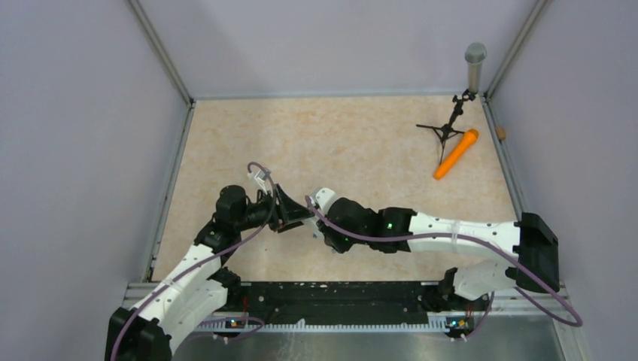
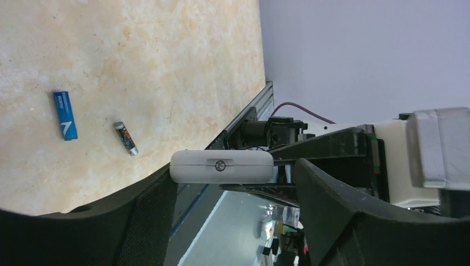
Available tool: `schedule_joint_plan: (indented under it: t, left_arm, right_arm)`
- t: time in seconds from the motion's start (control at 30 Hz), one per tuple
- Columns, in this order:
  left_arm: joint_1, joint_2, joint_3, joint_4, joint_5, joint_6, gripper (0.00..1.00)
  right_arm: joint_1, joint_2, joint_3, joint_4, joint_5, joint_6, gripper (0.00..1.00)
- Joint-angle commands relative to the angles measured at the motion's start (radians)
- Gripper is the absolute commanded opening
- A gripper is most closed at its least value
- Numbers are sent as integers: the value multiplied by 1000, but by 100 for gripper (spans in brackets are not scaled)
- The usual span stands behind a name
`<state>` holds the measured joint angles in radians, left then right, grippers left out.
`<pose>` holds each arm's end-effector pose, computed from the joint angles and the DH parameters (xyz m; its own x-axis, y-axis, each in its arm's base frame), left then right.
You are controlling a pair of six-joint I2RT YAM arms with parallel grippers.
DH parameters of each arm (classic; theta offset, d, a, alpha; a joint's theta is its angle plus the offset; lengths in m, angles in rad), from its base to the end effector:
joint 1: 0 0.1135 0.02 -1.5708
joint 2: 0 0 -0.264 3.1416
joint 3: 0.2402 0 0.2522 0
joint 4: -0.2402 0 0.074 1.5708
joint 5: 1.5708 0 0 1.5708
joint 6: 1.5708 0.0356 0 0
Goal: Load the batteries into the remote control
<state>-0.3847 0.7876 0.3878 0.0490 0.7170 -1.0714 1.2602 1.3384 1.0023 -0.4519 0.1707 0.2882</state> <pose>0.1557 -0.0883 0.2259 -0.9030 -0.3483 -0.2515 0.1298 0.3369 -0.9326 0.0935 0.2716 0.2689 -0.4640 -0.5291 -0.7104 -0.8029 0.5900 0.0850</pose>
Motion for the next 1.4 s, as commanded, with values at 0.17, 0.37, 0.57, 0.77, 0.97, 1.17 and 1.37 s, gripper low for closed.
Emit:
schedule_joint_plan:
  t: [0.17, 0.37, 0.57, 0.77, 0.97, 1.17, 1.37]
  left_arm:
    - [16, -96, -29, 129, 57, 90, 94]
    - [16, -119, -23, 171, 184, 122, 99]
    - [14, -176, 45, 128, 293, 179, 99]
    - [2, -192, 142, -30, 360, 286, 98]
    - [-12, -203, 198, -182, 409, 407, 95]
    - [-34, -206, 207, -204, 422, 436, 87]
    - [-63, -203, 212, -204, 428, 447, 78]
  right_arm:
    - [-89, -96, 12, -24, -210, -42, 0]
    - [-207, -174, -14, -27, -502, -71, 0]
    - [-251, -210, -17, -45, -700, -89, 0]
    - [-280, -209, -22, -17, -876, -77, 0]
    - [-295, -197, -20, 22, -1001, -57, 0]
    - [-295, -163, -8, 52, -1042, -40, 0]
    - [-294, -125, 10, 75, -1068, -28, 0]
